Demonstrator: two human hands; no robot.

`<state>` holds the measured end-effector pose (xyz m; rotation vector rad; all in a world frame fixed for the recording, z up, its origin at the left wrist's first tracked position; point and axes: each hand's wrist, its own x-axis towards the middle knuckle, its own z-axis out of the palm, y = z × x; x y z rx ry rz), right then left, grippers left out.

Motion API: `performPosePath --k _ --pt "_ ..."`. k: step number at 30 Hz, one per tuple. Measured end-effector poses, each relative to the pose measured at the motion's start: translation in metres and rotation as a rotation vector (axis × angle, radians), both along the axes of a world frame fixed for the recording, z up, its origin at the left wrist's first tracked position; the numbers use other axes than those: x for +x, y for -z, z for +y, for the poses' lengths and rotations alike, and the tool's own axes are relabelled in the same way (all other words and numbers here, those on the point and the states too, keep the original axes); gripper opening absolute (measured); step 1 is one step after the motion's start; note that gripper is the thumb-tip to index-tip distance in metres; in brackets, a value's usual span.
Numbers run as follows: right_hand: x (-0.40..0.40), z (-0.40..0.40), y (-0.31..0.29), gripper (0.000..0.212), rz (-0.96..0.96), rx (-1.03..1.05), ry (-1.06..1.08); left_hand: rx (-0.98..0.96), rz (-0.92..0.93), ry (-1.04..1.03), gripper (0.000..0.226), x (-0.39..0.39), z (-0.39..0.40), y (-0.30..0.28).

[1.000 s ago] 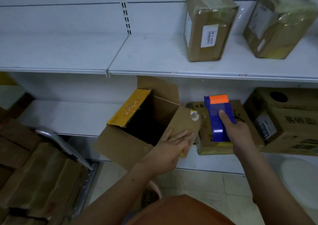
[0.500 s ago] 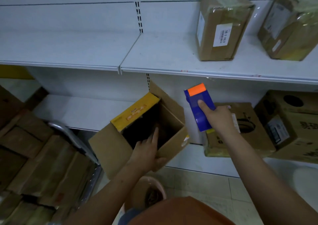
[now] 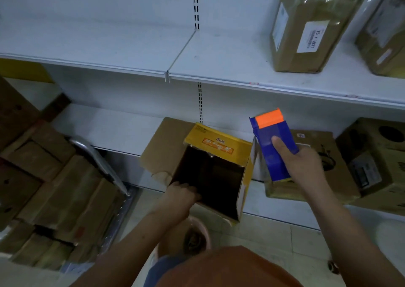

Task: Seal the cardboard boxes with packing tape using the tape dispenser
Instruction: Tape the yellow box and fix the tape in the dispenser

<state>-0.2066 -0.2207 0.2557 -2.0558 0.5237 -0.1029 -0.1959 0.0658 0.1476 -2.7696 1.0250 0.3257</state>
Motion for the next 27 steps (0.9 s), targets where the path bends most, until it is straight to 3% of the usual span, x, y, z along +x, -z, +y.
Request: performPosePath --k 4,8,11,14,16,19,21,24,27 --pt "-0.013 -0.009 -0.051 0.057 -0.095 -0.289 -0.147 -0.095 -0.051 -0.002 0.042 0.010 -0.010 -0.004" --pt "-0.015 0.016 -0.096 0.058 -0.115 -0.421 -0.385 -0.106 -0.116 0.064 0.036 0.015 -0.026 -0.009" --pt "-0.003 0.048 -0.097 0.076 -0.132 -0.415 -0.508 -0.156 -0.163 0.086 0.031 0.016 -0.034 -0.008" --pt "0.012 0.073 -0.066 0.067 -0.017 -0.256 -0.617 -0.222 -0.179 0.113 0.029 0.018 -0.038 -0.009" --pt "0.021 0.082 -0.038 0.065 0.154 -0.115 -0.606 -0.241 -0.186 0.103 0.034 0.018 -0.038 -0.012" --pt "0.031 0.077 -0.009 0.069 0.288 -0.236 -0.570 -0.214 -0.196 0.087 0.035 0.017 -0.028 -0.009" --pt "0.031 0.066 -0.009 0.071 0.264 -0.323 -0.545 -0.208 -0.209 0.087 0.029 0.019 -0.017 0.000" --pt "0.031 0.042 -0.028 0.053 0.195 -0.330 -0.501 -0.197 -0.253 0.041 0.030 0.023 -0.005 0.001" --pt "0.039 0.015 -0.042 0.057 0.122 -0.375 -0.431 -0.170 -0.251 -0.068 0.034 0.023 0.006 -0.002"
